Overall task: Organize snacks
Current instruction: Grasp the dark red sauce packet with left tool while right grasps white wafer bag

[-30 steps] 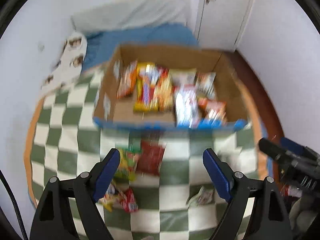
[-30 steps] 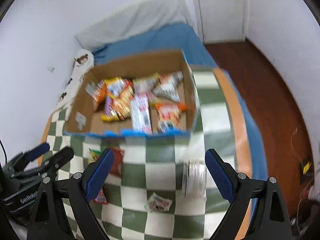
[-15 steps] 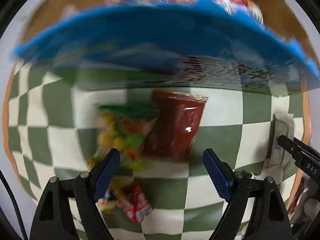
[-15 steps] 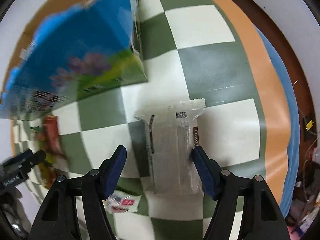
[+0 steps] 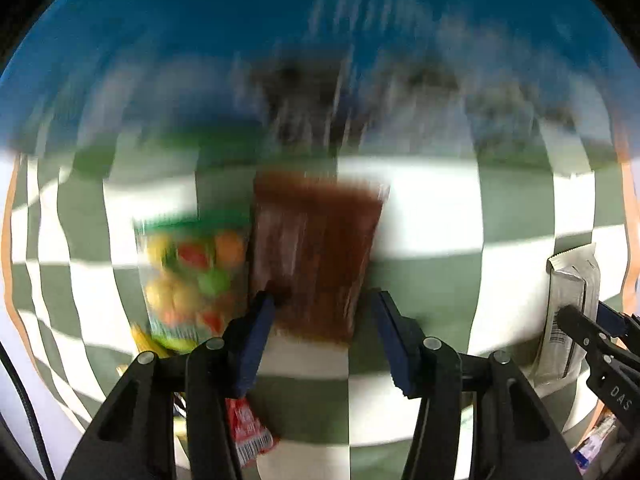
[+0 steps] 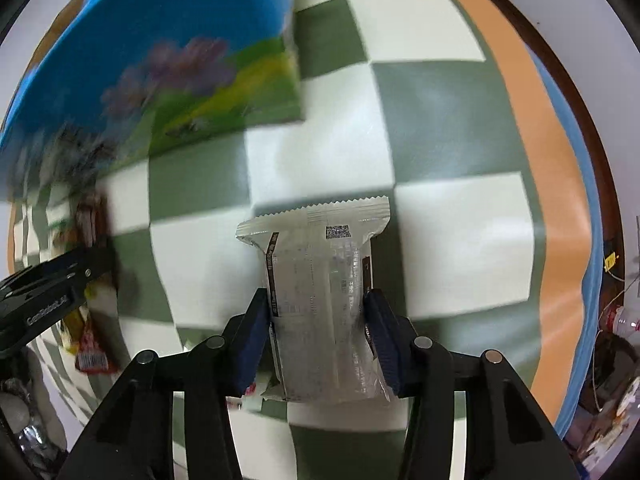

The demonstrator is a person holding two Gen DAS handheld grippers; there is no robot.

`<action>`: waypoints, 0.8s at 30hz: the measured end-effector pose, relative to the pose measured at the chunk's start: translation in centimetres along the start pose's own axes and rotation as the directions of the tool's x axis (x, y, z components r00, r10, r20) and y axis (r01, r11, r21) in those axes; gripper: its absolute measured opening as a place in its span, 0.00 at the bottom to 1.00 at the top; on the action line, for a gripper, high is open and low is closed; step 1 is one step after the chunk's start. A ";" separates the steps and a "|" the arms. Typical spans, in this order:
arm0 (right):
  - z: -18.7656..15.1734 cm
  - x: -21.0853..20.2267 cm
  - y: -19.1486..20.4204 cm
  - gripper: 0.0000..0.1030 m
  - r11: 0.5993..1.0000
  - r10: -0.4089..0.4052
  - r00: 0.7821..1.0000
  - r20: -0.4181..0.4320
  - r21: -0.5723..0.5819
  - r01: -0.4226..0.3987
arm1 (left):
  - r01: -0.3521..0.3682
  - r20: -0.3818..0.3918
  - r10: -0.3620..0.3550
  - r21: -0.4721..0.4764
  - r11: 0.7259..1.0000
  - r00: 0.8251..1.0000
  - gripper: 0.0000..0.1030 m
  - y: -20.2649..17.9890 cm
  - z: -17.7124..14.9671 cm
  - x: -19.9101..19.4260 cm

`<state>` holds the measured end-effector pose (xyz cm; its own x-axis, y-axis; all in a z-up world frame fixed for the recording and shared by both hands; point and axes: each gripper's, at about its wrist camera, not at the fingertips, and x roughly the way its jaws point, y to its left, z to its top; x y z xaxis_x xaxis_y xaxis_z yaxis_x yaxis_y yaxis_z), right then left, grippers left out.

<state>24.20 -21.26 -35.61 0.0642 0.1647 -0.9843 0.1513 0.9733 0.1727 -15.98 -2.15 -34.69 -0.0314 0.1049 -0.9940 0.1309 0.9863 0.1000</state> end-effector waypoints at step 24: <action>-2.1 0.8 -0.4 0.56 0.999 0.030 0.999 -0.025 0.028 -0.029 | 0.012 0.071 -0.017 0.058 0.998 0.997 0.69 0.8 0.7 -0.6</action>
<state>22.14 -21.20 -36.55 0.0438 0.1979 -0.9793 0.1771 0.9631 0.2025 -15.19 -1.48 -34.01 0.0371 0.0792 -0.9962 0.1877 0.9786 0.0848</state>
